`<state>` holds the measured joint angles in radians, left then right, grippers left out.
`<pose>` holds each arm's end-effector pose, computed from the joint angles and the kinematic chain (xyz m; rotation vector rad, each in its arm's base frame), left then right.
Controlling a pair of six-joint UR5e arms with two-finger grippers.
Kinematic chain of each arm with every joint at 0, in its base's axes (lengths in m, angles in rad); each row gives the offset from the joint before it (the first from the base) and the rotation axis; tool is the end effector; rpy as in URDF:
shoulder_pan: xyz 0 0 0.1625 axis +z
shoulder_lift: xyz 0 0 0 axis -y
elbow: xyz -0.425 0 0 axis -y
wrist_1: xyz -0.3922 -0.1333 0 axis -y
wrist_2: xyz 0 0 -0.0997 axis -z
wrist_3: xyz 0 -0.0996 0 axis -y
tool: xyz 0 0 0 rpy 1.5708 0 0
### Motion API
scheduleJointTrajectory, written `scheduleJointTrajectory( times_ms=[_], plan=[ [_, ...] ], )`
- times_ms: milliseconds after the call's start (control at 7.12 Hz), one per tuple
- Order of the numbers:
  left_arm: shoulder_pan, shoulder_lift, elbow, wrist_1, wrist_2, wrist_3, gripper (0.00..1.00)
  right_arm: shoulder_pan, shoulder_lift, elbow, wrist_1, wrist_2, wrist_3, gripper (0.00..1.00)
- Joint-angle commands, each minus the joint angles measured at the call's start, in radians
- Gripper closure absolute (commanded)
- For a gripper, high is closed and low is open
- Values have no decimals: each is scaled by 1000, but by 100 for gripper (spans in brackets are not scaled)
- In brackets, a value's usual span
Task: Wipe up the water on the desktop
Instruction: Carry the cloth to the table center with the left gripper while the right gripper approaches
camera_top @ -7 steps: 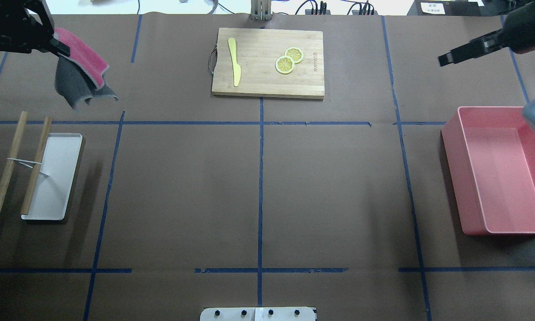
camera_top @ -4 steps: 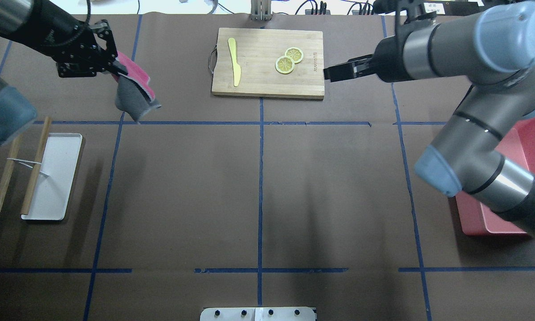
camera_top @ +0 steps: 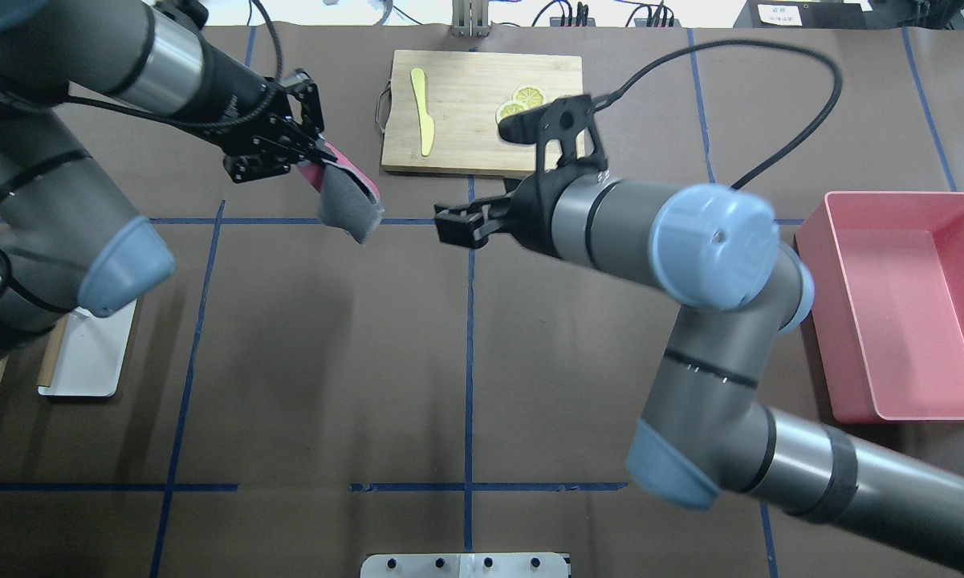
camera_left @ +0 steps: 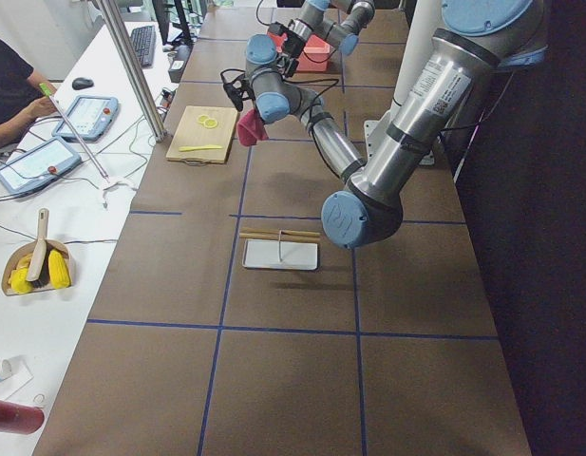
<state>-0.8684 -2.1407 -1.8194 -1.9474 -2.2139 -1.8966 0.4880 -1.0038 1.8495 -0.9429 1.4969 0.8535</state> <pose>0.3367 -0.5116 0.1705 -0.2376 1.2775 -0.6427 -0.4613 -0.4041 0.1379 0.8850 -1.1803 -0.1317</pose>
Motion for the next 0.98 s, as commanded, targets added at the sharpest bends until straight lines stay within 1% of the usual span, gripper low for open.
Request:
scheduleJointTrajectory(
  times_ms=[0, 561, 842],
  plan=[
    [46, -45, 20, 4, 25, -83, 97, -60, 7, 0, 0, -84, -89, 2],
    [107, -71, 25, 5, 25, -127, 97, -78, 14, -1, 0, -106, -93, 2],
    [111, -71, 22, -1, 23, -125, 97, -83, 13, -4, 0, -107, -93, 4]
  ],
)
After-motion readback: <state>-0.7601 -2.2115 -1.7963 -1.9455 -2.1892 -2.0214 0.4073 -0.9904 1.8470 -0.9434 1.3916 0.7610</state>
